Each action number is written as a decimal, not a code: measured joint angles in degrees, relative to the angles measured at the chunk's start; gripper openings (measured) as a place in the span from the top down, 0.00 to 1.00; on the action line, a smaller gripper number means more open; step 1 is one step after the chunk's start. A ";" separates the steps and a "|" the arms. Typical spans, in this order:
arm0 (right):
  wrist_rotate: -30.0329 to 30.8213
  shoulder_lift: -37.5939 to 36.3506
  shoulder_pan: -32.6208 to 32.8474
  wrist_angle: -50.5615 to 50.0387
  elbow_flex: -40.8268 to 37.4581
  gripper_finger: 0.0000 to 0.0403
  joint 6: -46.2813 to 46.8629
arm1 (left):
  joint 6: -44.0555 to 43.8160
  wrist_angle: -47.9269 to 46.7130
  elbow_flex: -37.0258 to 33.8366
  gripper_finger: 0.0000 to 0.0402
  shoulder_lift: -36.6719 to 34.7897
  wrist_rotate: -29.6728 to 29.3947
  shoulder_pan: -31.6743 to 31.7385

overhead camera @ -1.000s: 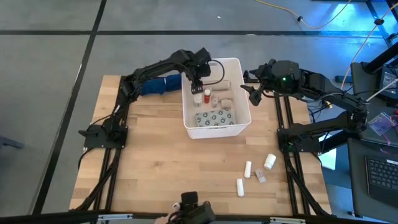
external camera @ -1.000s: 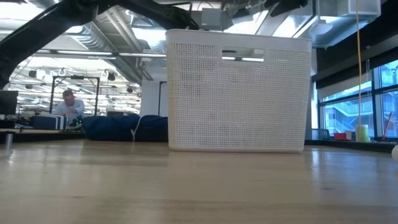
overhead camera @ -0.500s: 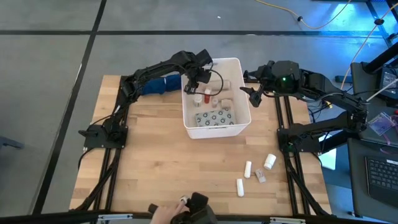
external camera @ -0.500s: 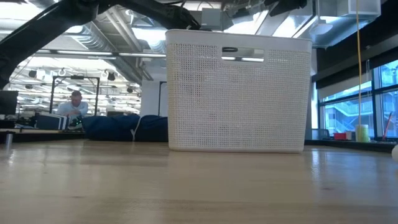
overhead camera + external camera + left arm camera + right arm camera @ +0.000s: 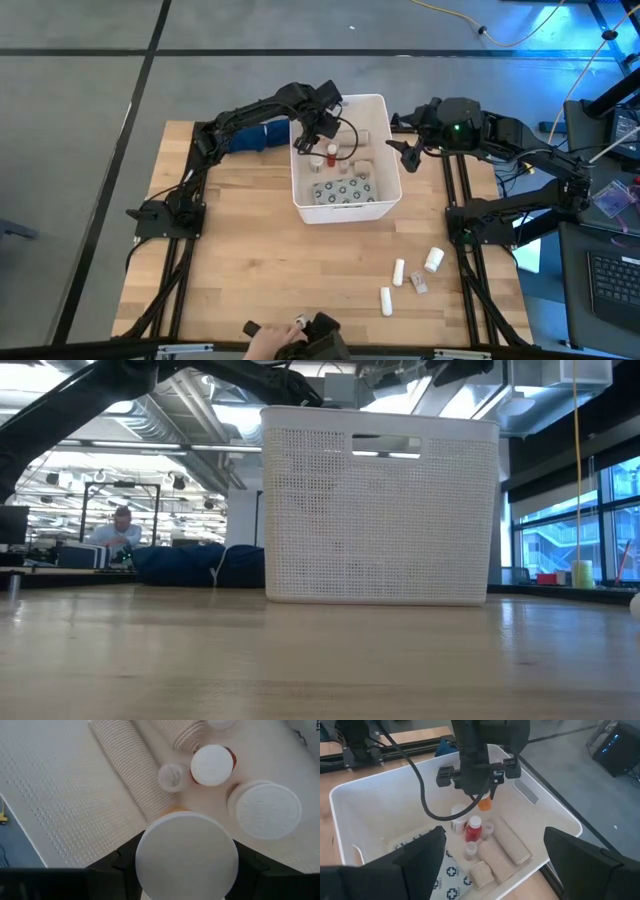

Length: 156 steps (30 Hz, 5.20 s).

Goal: Pick & place medical supplies in basket/bin
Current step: Put the orange medicine bottle into the bin, then put the top white gauze into the bin

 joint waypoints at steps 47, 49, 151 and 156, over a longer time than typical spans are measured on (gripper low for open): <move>0.00 0.00 0.00 -3.15 0.00 0.16 0.15 | -3.93 6.61 -12.00 0.48 -0.04 -2.62 -1.00; 0.00 0.00 0.00 -3.15 0.00 0.16 0.05 | -5.47 6.55 -12.00 0.48 -0.04 -2.57 -1.00; -11.56 24.30 46.32 -5.57 -21.27 0.36 113.06 | -63.71 38.99 -58.64 0.35 -74.29 17.45 4.64; -11.89 24.68 46.61 3.72 -28.91 0.36 115.73 | -63.69 38.71 -58.64 0.35 -74.29 17.47 4.64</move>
